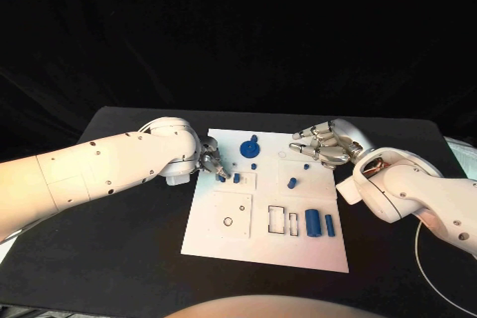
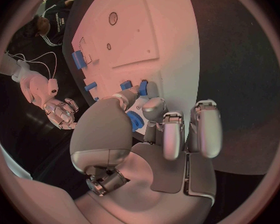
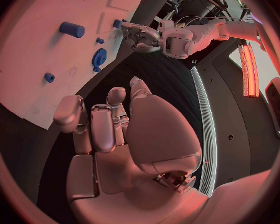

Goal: Assemble the parts on the task board

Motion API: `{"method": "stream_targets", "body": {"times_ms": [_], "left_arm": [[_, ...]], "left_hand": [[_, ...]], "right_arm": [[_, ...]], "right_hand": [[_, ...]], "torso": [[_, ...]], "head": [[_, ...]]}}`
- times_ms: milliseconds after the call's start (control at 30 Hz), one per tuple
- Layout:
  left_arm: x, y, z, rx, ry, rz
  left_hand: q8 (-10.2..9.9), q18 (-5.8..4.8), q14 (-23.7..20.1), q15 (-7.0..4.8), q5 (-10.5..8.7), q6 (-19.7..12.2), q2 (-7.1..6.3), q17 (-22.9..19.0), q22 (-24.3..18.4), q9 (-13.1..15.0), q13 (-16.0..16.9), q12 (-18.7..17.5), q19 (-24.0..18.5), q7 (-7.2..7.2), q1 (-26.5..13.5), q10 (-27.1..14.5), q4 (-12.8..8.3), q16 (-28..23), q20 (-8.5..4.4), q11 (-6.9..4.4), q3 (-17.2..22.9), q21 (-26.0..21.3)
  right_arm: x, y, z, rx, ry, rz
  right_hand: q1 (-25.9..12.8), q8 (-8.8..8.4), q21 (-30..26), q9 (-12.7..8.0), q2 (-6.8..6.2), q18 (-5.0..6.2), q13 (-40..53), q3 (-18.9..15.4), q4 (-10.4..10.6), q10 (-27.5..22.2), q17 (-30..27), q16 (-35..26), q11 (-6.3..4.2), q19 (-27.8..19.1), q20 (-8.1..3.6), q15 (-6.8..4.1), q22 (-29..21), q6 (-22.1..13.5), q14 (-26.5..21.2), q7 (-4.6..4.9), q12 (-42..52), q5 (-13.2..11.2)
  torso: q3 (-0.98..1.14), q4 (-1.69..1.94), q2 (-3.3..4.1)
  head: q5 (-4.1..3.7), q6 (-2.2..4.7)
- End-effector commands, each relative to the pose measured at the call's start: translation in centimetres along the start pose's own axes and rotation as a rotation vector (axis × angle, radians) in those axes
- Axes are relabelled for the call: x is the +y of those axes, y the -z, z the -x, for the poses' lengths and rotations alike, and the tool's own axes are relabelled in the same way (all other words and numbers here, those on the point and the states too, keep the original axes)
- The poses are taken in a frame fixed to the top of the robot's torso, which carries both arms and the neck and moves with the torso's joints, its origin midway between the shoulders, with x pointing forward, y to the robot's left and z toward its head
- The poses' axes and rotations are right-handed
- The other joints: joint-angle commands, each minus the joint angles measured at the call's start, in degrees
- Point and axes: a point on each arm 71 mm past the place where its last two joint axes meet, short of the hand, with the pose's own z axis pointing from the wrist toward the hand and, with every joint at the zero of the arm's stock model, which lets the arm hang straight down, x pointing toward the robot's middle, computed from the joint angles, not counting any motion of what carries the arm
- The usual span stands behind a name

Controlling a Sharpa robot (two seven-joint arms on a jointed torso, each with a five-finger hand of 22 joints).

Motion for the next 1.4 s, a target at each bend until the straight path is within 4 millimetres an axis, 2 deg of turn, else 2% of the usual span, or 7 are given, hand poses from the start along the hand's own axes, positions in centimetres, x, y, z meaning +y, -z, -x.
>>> {"method": "stream_targets", "body": {"times_ms": [33, 233, 900, 1400], "left_arm": [[0.09, -0.23, -0.77, 0.039, -0.020, 0.018], [0.01, -0.25, -0.76, 0.041, -0.022, 0.018], [0.08, -0.31, -0.73, 0.042, -0.025, 0.022], [0.28, -0.33, -0.36, 0.003, 0.000, 0.024]], "left_hand": [[-0.3, -0.61, 6.1, -0.34, -0.16, 0.4, 0.12, 15.1, 7.8, 0.1, 0.2, 0.5, 3.0, 0.14, -0.7, 0.5, 0.1, 0.2, -0.31, -0.03, -0.5, 0.5], [-0.3, -0.63, 6.1, -0.37, -0.15, 0.6, 0.10, 15.1, 7.9, 0.0, 0.4, 0.6, 3.0, 0.11, -1.0, 0.6, 0.3, 0.2, -0.33, -0.05, -0.9, 0.6], [-0.7, -0.69, 6.1, -0.45, -0.15, 1.3, -0.60, 15.1, 8.2, -0.5, 1.0, 0.8, 3.1, 0.06, -3.0, 0.8, 1.8, 0.2, -0.41, -0.11, -4.2, 0.7], [-0.9, -0.68, 6.1, -0.40, -0.29, 2.0, -0.88, 15.1, 8.4, -0.9, 1.5, 0.7, 3.1, 0.10, -5.0, 0.9, 5.6, 0.2, -0.39, -0.05, -14.1, 0.6]], "right_arm": [[0.14, -0.01, -0.20, 0.014, 0.008, 0.015], [0.11, -0.03, -0.23, 0.015, 0.008, 0.015], [-0.05, -0.05, -0.31, 0.030, 0.010, 0.008], [-0.10, -0.05, -0.40, 0.038, 0.010, 0.008]], "right_hand": [[0.1, 0.04, -0.3, 0.1, 0.51, 1.18, 0.0, -0.4, 0.0, -0.4, 0.1, -0.3, -0.10, -0.4, -0.11, 0.05, -0.1, 0.0, 1.7, 0.19, 0.2, 0.2], [0.1, 0.04, -0.3, 0.1, 0.51, 1.18, 0.0, -0.4, 0.0, -0.4, 0.1, -0.3, -0.10, -0.4, -0.11, 0.05, -0.1, 0.0, 1.7, 0.19, 0.2, 0.2], [0.2, 0.05, -0.4, 0.1, 0.52, 1.21, -0.2, -0.5, 0.0, -0.5, -0.1, -0.4, -0.10, -0.5, -0.11, 0.05, -0.2, 0.0, 1.6, 0.18, 0.0, 0.3], [0.1, 0.04, -0.6, 0.1, 0.50, 1.30, -0.4, -0.5, 0.0, -0.6, -0.3, -0.6, -0.09, -0.8, -0.11, 0.05, -0.6, 0.0, 1.6, 0.19, -0.1, 0.3]], "torso": [[-0.05, 0.04, 0.03], [0.04, 0.02, -0.02], [-0.02, 0.05, -0.07], [-0.05, 0.01, -0.07]], "head": [[-0.04, -0.09], [-0.02, -0.28], [-0.04, -0.48], [-0.05, -0.21]]}}
